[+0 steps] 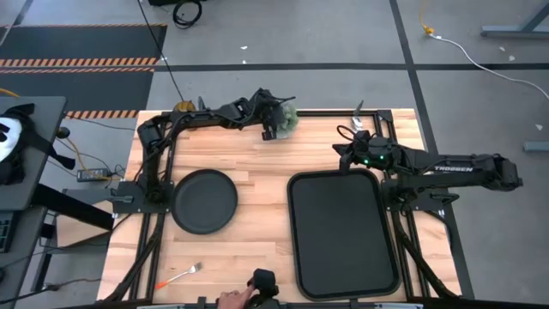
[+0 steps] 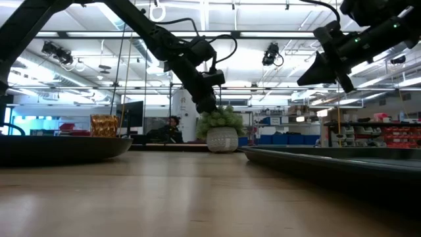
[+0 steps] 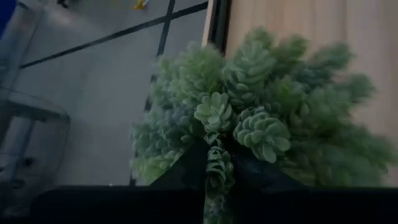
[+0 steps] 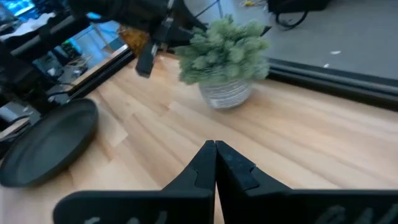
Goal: Pick and place plate/cup/fork/spoon on tray
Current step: Prepare the black serving tray
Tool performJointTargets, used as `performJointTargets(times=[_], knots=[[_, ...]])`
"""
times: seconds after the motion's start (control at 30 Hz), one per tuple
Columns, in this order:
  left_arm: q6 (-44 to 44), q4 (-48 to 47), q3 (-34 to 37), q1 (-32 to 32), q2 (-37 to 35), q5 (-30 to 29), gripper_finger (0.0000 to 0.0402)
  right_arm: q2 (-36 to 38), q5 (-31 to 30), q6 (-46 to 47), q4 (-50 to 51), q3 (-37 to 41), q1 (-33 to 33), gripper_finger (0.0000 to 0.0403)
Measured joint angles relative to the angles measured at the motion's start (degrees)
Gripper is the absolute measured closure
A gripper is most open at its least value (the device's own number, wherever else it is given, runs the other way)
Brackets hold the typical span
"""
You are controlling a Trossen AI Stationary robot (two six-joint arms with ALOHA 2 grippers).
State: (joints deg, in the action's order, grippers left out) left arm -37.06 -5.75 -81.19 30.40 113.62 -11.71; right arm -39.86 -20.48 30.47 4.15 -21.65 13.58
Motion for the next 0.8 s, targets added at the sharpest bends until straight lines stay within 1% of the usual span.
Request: performJointTargets(times=[0.1,0.2,0.37,0.5,0.6,0.7,0.8], knots=[[-1.2,-0.4,0.0,-0.3,-0.1,-3.8,0.0353,-0.4,-1.8,-0.1,-1.5,0.0,-0.2,0.0392],[-2.2,-0.9,-0.2,-0.2,-0.3,-4.8,0.0353,-0.4,-2.0,0.1,-3.0,0.0,-0.1,0.0391],[-2.6,-1.7,-0.5,-0.3,-0.8,-4.6,0.0353,-0.4,-1.8,1.4,-5.1,0.0,-0.2,0.039],[-1.3,-3.2,-0.6,-0.4,-0.9,-4.7,0.0353,-0.4,-4.0,3.2,-3.0,0.0,-0.2,0.039],[0.1,-3.8,-0.6,-0.4,-0.9,-4.8,0.0353,-1.2,-3.9,5.1,-2.0,-0.1,-0.2,0.0391],[2.5,-4.4,-0.6,-0.3,-1.2,-4.6,0.0338,-3.4,-3.6,7.8,3.7,-2.7,-1.1,0.0391],[5.9,-6.0,-0.6,-0.3,-2.0,-3.1,0.0302,-6.7,-4.0,8.0,9.3,-7.5,-3.0,0.0391]])
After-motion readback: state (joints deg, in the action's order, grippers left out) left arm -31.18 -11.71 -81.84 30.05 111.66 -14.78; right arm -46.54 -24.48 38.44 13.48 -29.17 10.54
